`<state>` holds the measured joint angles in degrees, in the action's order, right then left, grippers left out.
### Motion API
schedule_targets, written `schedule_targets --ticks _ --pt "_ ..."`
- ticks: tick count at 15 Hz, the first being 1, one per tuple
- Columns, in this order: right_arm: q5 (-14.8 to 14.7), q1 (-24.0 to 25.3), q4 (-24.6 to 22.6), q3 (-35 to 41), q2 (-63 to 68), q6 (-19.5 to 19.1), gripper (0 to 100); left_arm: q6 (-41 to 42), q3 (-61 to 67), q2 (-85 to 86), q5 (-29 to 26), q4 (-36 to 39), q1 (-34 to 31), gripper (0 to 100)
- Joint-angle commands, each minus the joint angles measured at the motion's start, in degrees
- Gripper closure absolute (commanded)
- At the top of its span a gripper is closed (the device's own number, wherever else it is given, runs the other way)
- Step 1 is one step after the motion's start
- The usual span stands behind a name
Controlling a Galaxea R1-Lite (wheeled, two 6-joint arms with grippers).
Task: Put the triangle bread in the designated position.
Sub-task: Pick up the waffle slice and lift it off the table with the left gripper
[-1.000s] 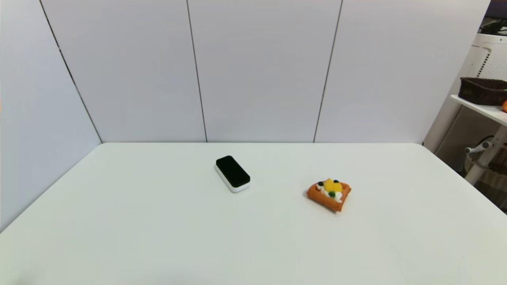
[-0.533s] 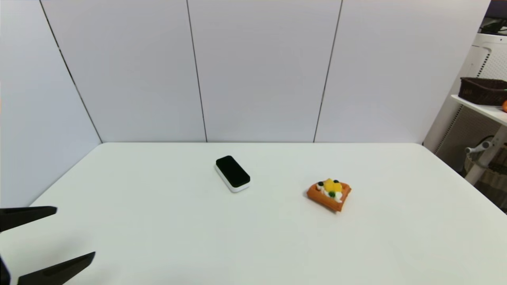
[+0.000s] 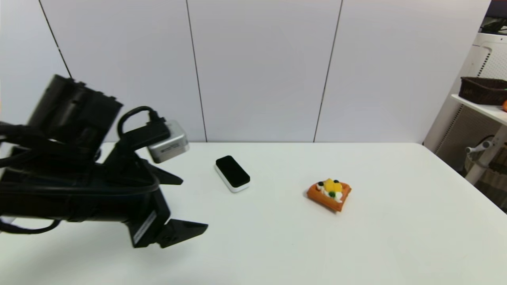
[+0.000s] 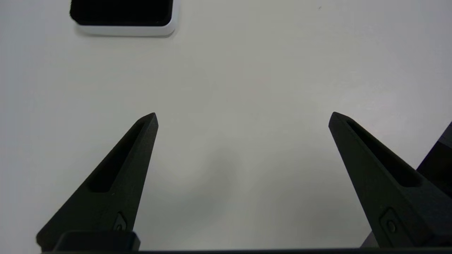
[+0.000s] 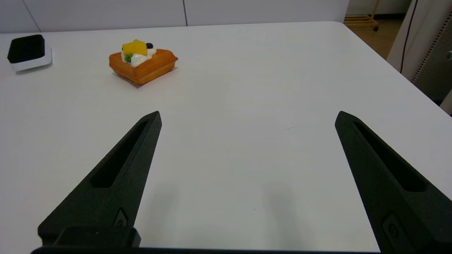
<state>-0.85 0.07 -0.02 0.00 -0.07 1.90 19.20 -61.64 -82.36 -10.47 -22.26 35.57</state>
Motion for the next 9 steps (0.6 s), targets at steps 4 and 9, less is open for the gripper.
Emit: schedule_targets --ticks 4,9 --pt "0.0 0.0 -0.1 0.0 0.1 -0.1 0 0.3 -17.7 -25.8 -2.1 10.6 10.5 0" --pt "0.0 0.0 0.0 0.0 0.1 0.1 0 -0.1 -23.6 -34.5 -2.2 24.2 13.2 0"
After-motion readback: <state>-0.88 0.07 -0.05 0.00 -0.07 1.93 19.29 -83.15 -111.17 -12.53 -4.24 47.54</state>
